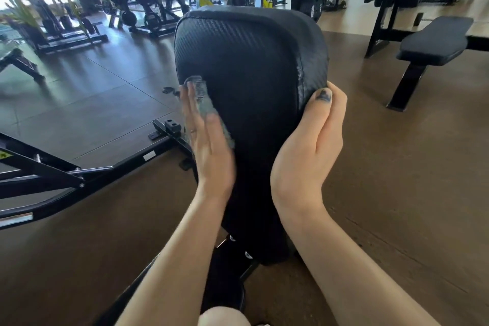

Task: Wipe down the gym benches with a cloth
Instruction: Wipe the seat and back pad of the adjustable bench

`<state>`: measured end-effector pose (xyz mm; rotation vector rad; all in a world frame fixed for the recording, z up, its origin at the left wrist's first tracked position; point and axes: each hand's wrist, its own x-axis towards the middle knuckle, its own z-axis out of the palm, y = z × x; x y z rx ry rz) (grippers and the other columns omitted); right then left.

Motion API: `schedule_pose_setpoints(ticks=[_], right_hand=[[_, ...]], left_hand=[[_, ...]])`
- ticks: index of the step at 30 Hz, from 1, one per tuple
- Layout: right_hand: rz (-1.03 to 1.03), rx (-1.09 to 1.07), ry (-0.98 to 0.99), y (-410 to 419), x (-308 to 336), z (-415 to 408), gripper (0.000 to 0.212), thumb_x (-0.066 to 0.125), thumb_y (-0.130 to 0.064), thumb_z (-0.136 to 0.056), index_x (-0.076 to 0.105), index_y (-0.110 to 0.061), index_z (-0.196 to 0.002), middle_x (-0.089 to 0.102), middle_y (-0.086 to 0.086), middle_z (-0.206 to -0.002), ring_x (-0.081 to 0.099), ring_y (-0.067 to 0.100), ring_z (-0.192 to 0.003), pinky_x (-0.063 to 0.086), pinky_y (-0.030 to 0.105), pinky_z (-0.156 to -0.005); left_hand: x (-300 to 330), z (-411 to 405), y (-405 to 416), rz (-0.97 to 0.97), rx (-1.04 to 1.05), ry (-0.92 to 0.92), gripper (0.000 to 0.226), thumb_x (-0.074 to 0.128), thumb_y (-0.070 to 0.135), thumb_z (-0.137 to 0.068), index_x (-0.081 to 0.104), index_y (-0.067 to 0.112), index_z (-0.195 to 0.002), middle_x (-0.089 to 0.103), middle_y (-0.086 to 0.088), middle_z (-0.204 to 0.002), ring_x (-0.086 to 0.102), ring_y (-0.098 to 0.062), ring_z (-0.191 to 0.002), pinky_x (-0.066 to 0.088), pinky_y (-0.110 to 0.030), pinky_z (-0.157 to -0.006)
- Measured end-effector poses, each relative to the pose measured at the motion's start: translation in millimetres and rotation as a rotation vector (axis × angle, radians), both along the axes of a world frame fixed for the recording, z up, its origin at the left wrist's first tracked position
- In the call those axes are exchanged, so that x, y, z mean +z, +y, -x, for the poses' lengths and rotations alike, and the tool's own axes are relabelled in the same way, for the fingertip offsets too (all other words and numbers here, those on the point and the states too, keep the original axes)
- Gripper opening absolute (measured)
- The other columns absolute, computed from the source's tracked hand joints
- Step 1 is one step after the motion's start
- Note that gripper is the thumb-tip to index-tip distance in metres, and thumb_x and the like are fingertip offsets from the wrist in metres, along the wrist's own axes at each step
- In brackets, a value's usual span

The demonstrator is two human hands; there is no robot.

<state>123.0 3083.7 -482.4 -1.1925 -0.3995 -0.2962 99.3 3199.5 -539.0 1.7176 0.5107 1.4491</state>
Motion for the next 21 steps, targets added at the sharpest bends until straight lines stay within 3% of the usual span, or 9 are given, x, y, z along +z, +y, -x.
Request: schedule_pose_setpoints(ticks=[4, 9, 12, 15, 18, 21], right_hand=[[0.005, -0.011, 0.004, 1, 2, 2, 0.036, 0.030, -0.032, -0.105, 0.059, -0.012, -0.112, 0.053, -0.024, -0.079, 0.050, 0.002, -0.075, 0.039, 0.023, -0.072], [-0.001, 0.005, 0.007, 0, 3, 2, 0.031, 0.032, -0.029, -0.107, 0.058, -0.012, -0.108, 0.054, -0.027, -0.077, 0.051, -0.001, -0.072, 0.037, 0.016, -0.070], [0.003, 0.044, 0.019, -4, 4, 2, 0.026, 0.033, -0.027, -0.109, 0.056, -0.015, -0.103, 0.053, -0.029, -0.073, 0.049, -0.003, -0.069, 0.037, 0.014, -0.068], [-0.005, 0.058, 0.046, -5, 8, 3, 0.023, 0.034, -0.023, -0.110, 0.053, -0.015, -0.099, 0.051, -0.030, -0.070, 0.047, -0.005, -0.068, 0.037, 0.013, -0.068], [-0.002, 0.051, 0.063, -4, 11, 6, 0.025, 0.034, -0.025, -0.109, 0.055, -0.014, -0.100, 0.051, -0.030, -0.070, 0.048, -0.004, -0.070, 0.037, 0.015, -0.068], [-0.004, 0.031, 0.076, -1, 13, 8, 0.029, 0.033, -0.030, -0.107, 0.057, -0.014, -0.103, 0.053, -0.030, -0.073, 0.050, -0.003, -0.070, 0.037, 0.017, -0.068]], left_hand=[[4, -5, 22, 0.180, 0.044, -0.004, 0.061, 0.024, 0.041, -0.106, 0.015, 0.026, -0.164, 0.012, 0.011, -0.172, 0.007, -0.002, -0.157, 0.009, -0.043, -0.130], [-27, 7, -66, -0.109, -0.002, 0.059, 0.055, 0.026, 0.025, -0.111, 0.004, 0.033, -0.161, 0.001, 0.005, -0.172, -0.001, -0.014, -0.160, 0.004, -0.049, -0.129], [-32, 7, -59, -0.196, -0.004, 0.056, 0.053, 0.025, 0.025, -0.110, 0.007, 0.027, -0.161, 0.004, 0.001, -0.171, 0.002, -0.019, -0.160, 0.007, -0.051, -0.129], [-17, 2, -21, -0.005, -0.009, 0.000, 0.052, 0.025, 0.032, -0.111, 0.014, 0.041, -0.161, 0.005, 0.019, -0.169, 0.002, -0.004, -0.158, 0.005, -0.046, -0.130], [-4, -4, -1, 0.185, 0.051, -0.008, 0.056, 0.024, 0.037, -0.109, 0.014, 0.031, -0.164, 0.008, 0.017, -0.171, 0.003, 0.004, -0.155, 0.005, -0.042, -0.130], [-10, -2, -33, 0.197, 0.002, -0.030, 0.057, 0.028, 0.037, -0.108, 0.011, 0.039, -0.162, 0.006, 0.014, -0.172, 0.004, 0.001, -0.156, 0.007, -0.040, -0.130]])
